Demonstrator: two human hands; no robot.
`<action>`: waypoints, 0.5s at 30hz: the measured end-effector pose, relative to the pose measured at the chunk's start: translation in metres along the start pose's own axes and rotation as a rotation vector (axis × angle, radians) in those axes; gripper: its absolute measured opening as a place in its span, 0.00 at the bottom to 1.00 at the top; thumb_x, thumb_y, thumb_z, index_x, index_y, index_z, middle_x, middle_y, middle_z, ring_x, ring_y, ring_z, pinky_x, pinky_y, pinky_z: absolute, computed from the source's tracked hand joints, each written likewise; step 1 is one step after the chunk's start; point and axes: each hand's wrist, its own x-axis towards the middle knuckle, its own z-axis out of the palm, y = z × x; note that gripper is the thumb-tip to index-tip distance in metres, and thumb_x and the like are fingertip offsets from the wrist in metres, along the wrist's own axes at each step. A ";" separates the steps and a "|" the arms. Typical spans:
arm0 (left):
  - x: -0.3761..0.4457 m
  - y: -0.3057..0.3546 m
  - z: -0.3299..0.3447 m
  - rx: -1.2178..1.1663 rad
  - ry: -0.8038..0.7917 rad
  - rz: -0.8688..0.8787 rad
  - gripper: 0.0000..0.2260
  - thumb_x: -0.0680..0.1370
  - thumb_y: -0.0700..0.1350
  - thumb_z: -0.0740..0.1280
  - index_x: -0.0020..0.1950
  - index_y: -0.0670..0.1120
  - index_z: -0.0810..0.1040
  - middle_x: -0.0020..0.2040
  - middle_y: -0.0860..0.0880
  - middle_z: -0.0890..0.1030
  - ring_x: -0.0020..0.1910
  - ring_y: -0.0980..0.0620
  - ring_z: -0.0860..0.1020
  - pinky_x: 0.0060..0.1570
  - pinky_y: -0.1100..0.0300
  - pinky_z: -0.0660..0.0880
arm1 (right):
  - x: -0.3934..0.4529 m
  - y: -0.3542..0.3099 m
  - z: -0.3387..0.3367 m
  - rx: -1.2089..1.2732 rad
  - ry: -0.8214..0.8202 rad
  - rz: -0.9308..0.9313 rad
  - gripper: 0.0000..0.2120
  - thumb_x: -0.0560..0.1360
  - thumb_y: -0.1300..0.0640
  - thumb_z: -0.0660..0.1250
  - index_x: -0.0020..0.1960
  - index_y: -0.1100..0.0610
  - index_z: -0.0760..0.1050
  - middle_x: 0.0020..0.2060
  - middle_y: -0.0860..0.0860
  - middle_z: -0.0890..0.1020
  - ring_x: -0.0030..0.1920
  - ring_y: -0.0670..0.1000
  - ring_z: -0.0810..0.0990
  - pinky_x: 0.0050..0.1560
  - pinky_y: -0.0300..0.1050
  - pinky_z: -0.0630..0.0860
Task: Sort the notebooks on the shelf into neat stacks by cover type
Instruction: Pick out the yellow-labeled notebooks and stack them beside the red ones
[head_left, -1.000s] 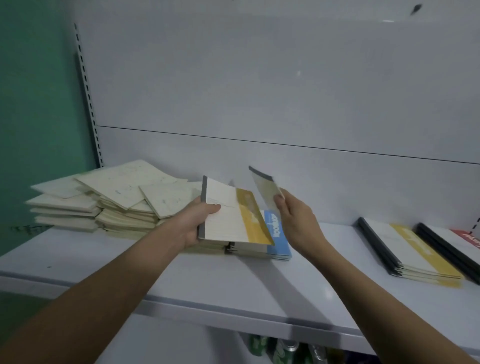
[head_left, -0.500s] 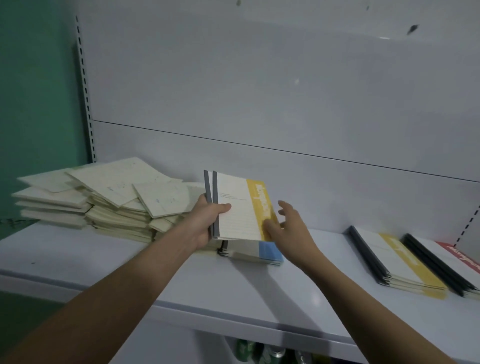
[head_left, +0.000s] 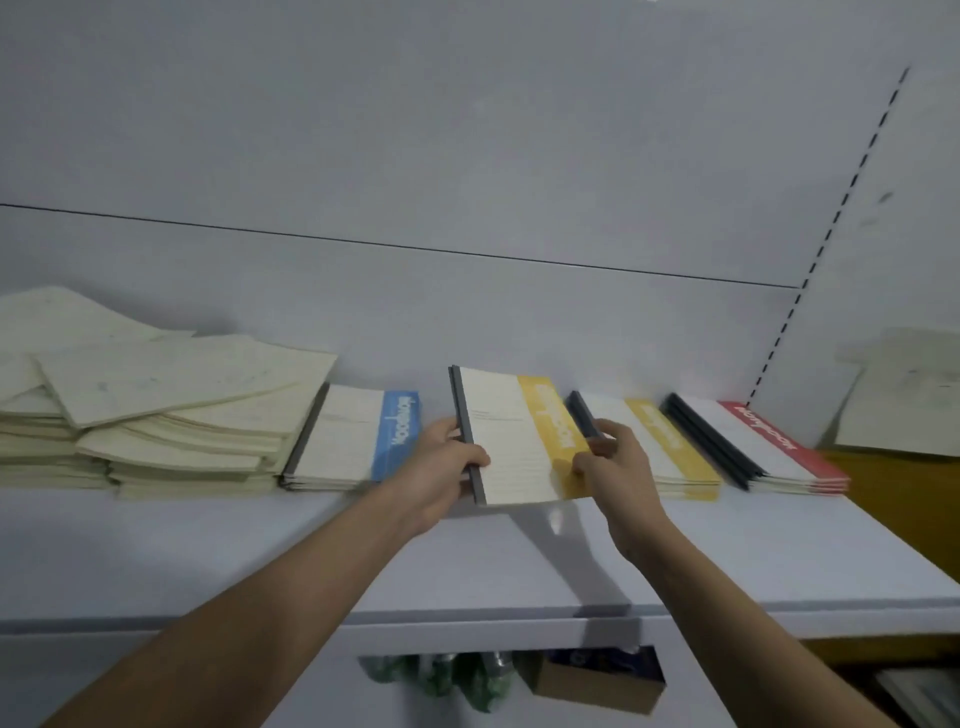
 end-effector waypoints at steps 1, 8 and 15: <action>0.005 -0.005 0.013 -0.028 0.038 0.021 0.22 0.76 0.26 0.62 0.67 0.43 0.70 0.61 0.40 0.79 0.54 0.44 0.79 0.42 0.55 0.77 | 0.004 0.003 -0.011 -0.029 0.011 -0.046 0.23 0.75 0.67 0.61 0.68 0.54 0.65 0.54 0.49 0.75 0.49 0.48 0.77 0.42 0.42 0.74; 0.034 -0.036 0.110 -0.057 0.263 0.157 0.21 0.75 0.30 0.68 0.65 0.43 0.70 0.55 0.47 0.80 0.47 0.53 0.80 0.37 0.63 0.75 | 0.042 0.030 -0.089 -0.156 0.139 -0.217 0.18 0.78 0.60 0.62 0.67 0.52 0.68 0.59 0.47 0.76 0.57 0.47 0.77 0.54 0.48 0.77; 0.070 -0.075 0.170 0.641 0.406 0.295 0.15 0.80 0.46 0.65 0.64 0.41 0.77 0.63 0.44 0.74 0.57 0.47 0.78 0.60 0.56 0.72 | 0.083 0.065 -0.134 -0.836 0.038 -0.344 0.28 0.82 0.46 0.54 0.76 0.58 0.56 0.71 0.57 0.67 0.66 0.60 0.67 0.65 0.55 0.65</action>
